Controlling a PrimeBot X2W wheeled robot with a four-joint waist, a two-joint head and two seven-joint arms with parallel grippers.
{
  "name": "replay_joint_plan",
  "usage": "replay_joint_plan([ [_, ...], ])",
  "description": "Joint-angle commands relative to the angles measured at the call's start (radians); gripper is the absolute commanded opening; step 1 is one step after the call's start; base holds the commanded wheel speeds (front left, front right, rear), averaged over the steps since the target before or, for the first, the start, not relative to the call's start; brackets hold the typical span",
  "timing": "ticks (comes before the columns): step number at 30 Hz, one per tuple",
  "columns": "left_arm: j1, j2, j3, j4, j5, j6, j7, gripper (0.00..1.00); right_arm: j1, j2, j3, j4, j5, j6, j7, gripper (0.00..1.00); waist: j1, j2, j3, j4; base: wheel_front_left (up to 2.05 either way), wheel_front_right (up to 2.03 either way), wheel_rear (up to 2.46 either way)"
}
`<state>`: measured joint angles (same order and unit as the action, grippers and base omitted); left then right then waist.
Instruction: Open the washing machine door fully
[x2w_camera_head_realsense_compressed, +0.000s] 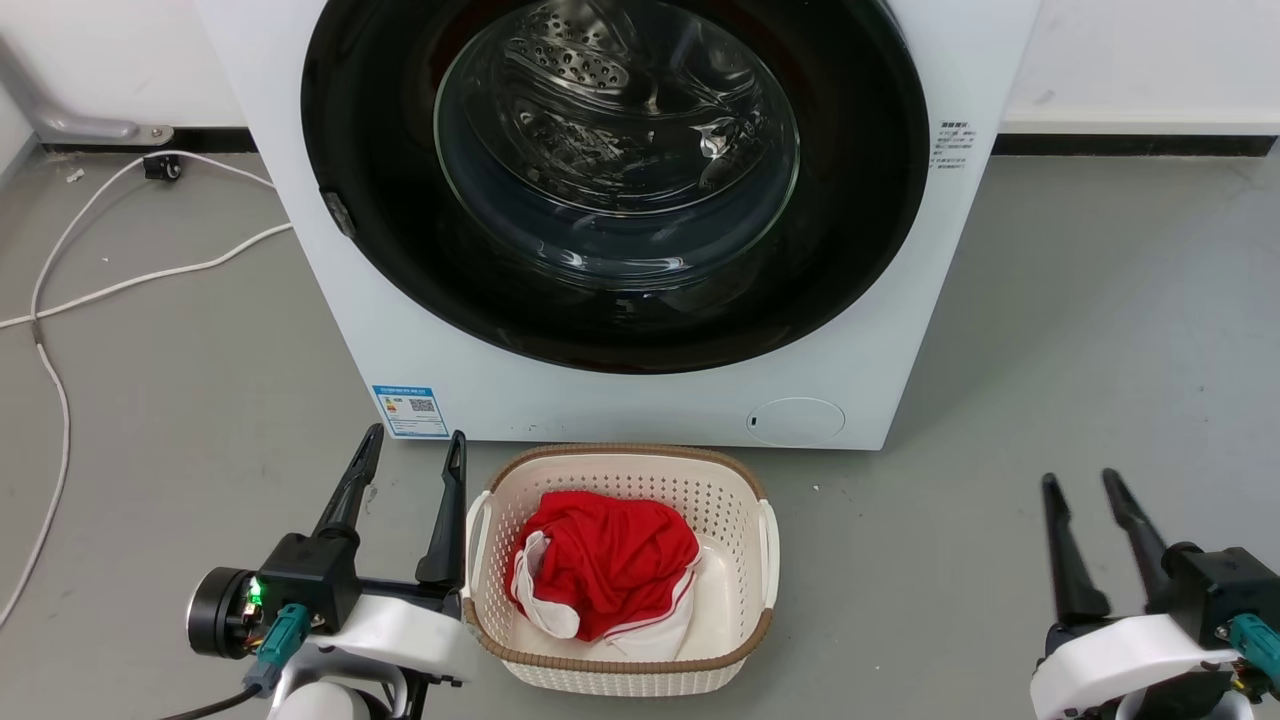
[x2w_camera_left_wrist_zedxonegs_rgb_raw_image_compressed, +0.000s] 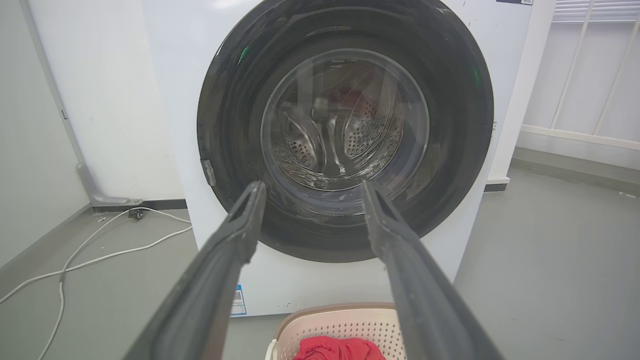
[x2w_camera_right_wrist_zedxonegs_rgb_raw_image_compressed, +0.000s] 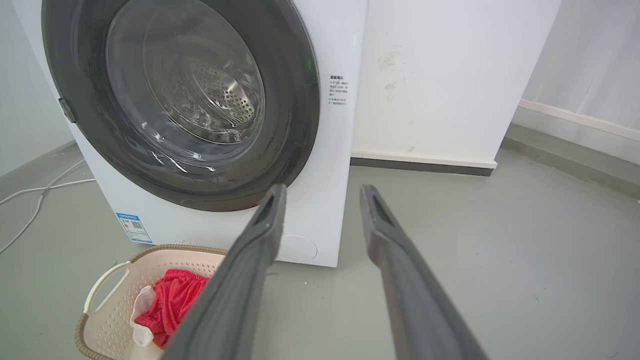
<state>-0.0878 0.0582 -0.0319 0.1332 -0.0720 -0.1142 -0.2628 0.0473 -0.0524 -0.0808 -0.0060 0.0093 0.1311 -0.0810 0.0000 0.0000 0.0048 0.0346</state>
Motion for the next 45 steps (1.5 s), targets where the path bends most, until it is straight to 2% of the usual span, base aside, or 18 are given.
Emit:
replay_joint_plan([
  [1, -0.011, 0.0, 0.001, 0.002, 0.004, 0.002, -0.003, 1.0, 0.005, 0.004, -0.001, 0.003, 0.006, -0.001, -0.003, 0.0, 0.0, 0.0, 0.0, 0.001, 0.0, 0.0, 0.0],
  [8, -0.005, -0.001, 0.003, 0.001, 0.004, 0.001, -0.003, 1.0, 0.002, 0.004, 0.004, 0.015, 0.035, -0.001, -0.014, 0.0, 0.0, 0.0, -0.001, 0.001, 0.0, 0.0, 0.0],
  [13, -0.004, -0.002, 0.007, 0.0, 0.005, 0.0, -0.003, 1.0, -0.012, 0.004, -0.011, 0.031, 0.147, -0.001, -0.044, 0.0, 0.0, 0.0, 0.001, -0.003, 0.0, 0.0, 0.0],
  [14, -0.005, -0.002, 0.009, -0.001, 0.004, 0.0, -0.003, 1.0, -0.021, 0.004, -0.012, 0.052, 0.274, -0.001, -0.066, 0.0, 0.0, 0.0, 0.003, -0.005, 0.0, 0.0, 0.0],
  [17, -0.008, -0.002, 0.009, 0.0, 0.003, 0.0, -0.003, 1.0, -0.034, 0.004, -0.012, 0.082, 0.431, -0.001, -0.103, 0.0, 0.0, 0.0, 0.005, -0.006, 0.0, 0.0, 0.0],
  [20, -0.008, -0.003, 0.011, -0.001, 0.003, 0.0, -0.003, 1.0, -0.053, 0.003, 0.002, 0.114, 0.665, -0.001, -0.131, 0.0, 0.0, 0.0, 0.008, -0.009, 0.0, 0.0, 0.0],
  [21, -0.008, -0.003, 0.011, -0.001, 0.003, 0.0, -0.003, 1.0, -0.053, 0.003, 0.002, 0.114, 0.665, -0.001, -0.131, 0.0, 0.0, 0.0, 0.008, -0.009, 0.0, 0.0, 0.0],
  [28, -0.015, -0.003, 0.015, -0.007, 0.003, -0.001, -0.003, 1.0, -0.102, 0.003, 0.041, 0.143, 1.393, -0.001, -0.158, 0.0, 0.0, 0.0, 0.021, -0.016, 0.0, 0.0, 0.0],
  [31, -0.019, -0.004, 0.017, -0.012, 0.003, -0.002, -0.003, 1.0, -0.136, 0.003, 0.029, 0.143, 1.633, 0.0, -0.157, 0.0, 0.0, 0.0, 0.034, -0.02, 0.0, 0.0, 0.0],
  [34, -0.024, -0.003, 0.021, -0.018, 0.002, -0.002, -0.003, 1.0, -0.179, 0.003, 0.007, 0.158, 1.789, 0.0, -0.133, 0.0, 0.0, 0.0, 0.051, -0.024, 0.0, 0.0, 0.0],
  [37, -0.034, -0.004, 0.022, -0.024, 0.003, -0.003, -0.003, 1.0, -0.236, -0.012, -0.023, 0.186, 1.894, 0.0, -0.11, 0.0, 0.0, 0.0, 0.072, -0.026, 0.0, 0.0, 0.0],
  [41, -0.05, -0.003, 0.022, -0.032, 0.003, -0.005, -0.003, 1.0, -0.347, -0.08, -0.044, 0.259, 1.984, 0.0, -0.082, 0.0, 0.0, 0.0, 0.105, -0.024, 0.0, 0.0, 0.0],
  [45, -0.074, -0.003, 0.02, -0.044, 0.002, -0.006, -0.003, 1.0, -0.483, -0.158, -0.021, 0.36, 2.03, 0.0, -0.055, 0.0, 0.0, 0.0, 0.146, -0.019, 0.0, 0.0, 0.0],
])
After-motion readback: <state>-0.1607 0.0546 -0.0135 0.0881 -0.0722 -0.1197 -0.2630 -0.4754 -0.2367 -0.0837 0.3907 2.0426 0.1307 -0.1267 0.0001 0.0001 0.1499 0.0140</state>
